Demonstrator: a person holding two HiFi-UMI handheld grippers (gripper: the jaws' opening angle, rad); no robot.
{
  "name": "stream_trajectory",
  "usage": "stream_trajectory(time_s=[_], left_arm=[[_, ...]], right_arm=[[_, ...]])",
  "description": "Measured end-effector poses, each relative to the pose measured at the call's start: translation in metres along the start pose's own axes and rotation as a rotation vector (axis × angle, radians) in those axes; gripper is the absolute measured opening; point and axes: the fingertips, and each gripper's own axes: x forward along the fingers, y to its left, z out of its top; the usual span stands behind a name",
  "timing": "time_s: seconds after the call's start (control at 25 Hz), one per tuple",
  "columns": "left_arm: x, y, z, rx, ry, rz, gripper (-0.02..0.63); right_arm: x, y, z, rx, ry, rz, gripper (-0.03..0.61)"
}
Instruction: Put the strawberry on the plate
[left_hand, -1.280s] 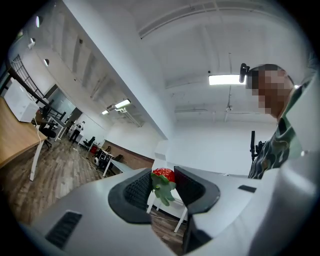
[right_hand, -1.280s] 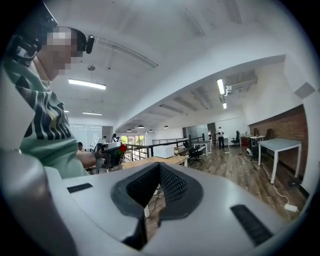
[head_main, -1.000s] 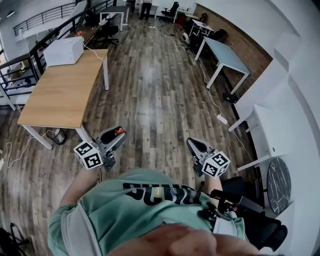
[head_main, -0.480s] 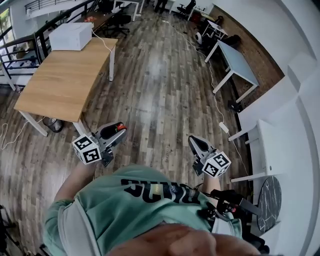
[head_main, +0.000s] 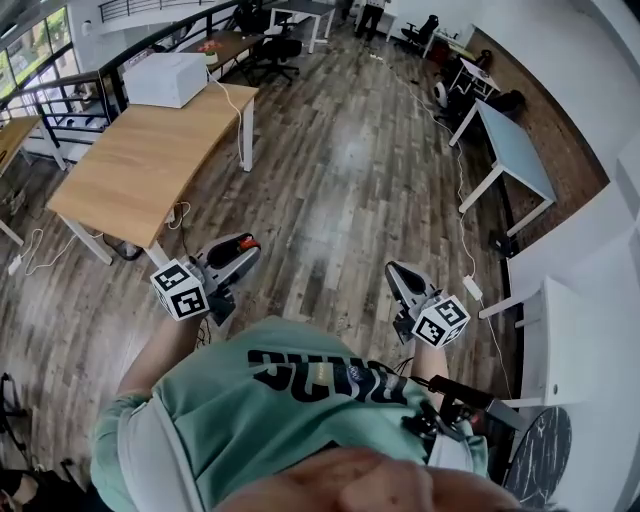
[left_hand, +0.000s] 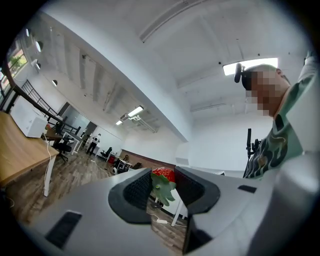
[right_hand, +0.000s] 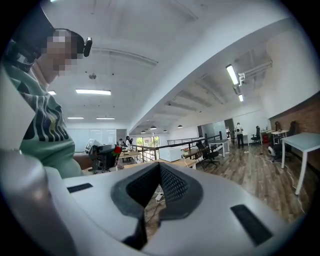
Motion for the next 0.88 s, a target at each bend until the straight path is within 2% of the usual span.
stream_trajectory(time_s=[0.24, 0.4, 0.68, 0.88], left_arm=[[0.066, -0.011, -0.022, 0.009, 0.041, 0.014, 0.144], [0.093, -0.006, -0.026, 0.031, 0.079, 0.010, 0.144], [0.122, 0.031, -0.029, 0.003, 0.088, -0.033, 0.144], [0.125, 0.095, -0.002, -0.025, 0.058, -0.102, 0.144]], right_arm=[[-0.025, -0.069, -0.011, 0.051, -0.021, 0.006, 0.006], [-0.027, -0.095, -0.017, 0.092, -0.039, -0.005, 0.006], [-0.006, -0.122, -0.027, 0.108, -0.008, -0.054, 0.006], [0.047, -0.128, -0.001, 0.047, -0.006, -0.121, 0.006]])
